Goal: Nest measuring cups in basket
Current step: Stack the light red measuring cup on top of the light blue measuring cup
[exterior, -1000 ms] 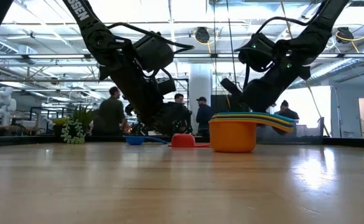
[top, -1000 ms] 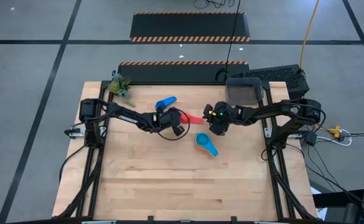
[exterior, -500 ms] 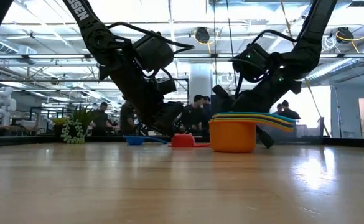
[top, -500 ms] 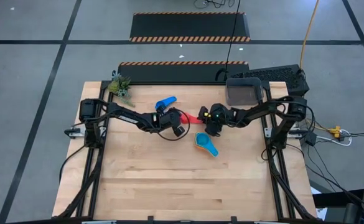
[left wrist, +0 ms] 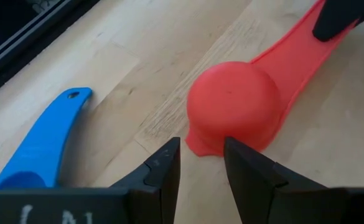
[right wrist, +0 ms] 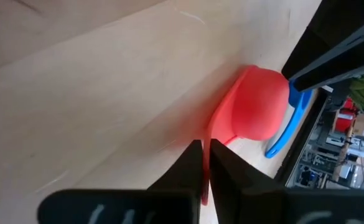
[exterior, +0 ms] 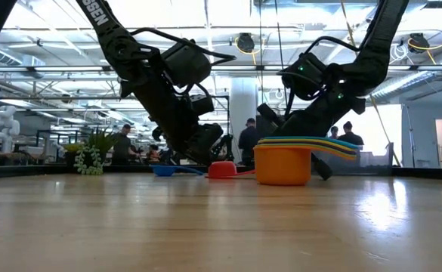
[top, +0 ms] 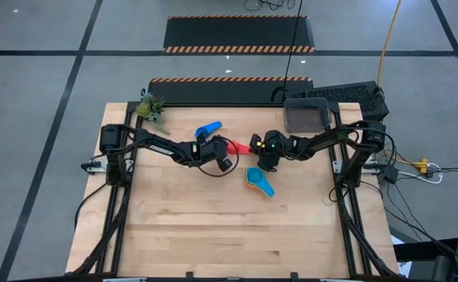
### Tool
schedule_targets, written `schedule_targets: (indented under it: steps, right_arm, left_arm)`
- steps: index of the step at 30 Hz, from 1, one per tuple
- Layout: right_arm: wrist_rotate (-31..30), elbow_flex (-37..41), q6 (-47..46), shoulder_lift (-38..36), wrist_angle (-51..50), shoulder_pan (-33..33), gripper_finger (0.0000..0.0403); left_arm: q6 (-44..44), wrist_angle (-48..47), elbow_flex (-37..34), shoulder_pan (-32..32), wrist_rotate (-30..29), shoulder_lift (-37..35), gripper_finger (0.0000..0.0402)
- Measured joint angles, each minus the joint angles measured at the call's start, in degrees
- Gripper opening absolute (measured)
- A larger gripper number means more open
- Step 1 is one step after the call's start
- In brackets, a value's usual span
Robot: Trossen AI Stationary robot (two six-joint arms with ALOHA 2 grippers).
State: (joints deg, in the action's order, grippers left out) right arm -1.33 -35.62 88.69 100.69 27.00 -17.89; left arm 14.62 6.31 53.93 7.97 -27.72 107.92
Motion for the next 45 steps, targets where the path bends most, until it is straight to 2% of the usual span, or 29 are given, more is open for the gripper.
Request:
schedule_targets:
  steps: [7, 12, 20, 23, 32, 37, 45]
  right_arm:
    - [-4.70, 0.16, -1.37, -2.49, -0.54, 1.25, 0.0001]
    - [-4.82, 0.37, -2.70, -7.80, -2.42, 1.31, 0.0001]
    - [-4.68, 0.31, -11.24, -17.00, -7.47, 1.47, 0.0000]
    - [-4.67, 0.87, -15.70, -20.75, -9.49, 1.67, 0.0000]
    - [-4.63, 3.14, -35.25, -32.39, -13.74, 4.60, 0.0000]
    - [-4.60, 3.13, -49.74, -36.34, -16.06, 7.72, 0.0000]
    - [-4.58, 3.10, -71.15, -38.45, -15.63, 13.39, 0.0000]
  left_arm:
    - [-1.57, 0.27, 0.00, -0.79, -2.39, -1.59, 0.0127]
    - [-2.95, -0.59, 0.02, -2.67, -5.86, -5.87, 0.0127]
    - [-4.09, -2.43, 0.02, -5.66, -11.23, -13.39, 0.0127]
    - [-5.49, -2.36, 0.07, -6.79, -11.47, -15.13, 0.0127]
    - [-7.59, -3.16, 0.04, -10.15, -11.94, -20.33, 0.0142]
    - [-8.09, -3.58, -0.11, -13.15, -14.17, -22.41, 0.0181]
    - [-8.15, -0.80, 0.02, -18.18, -15.94, -23.15, 0.0250]
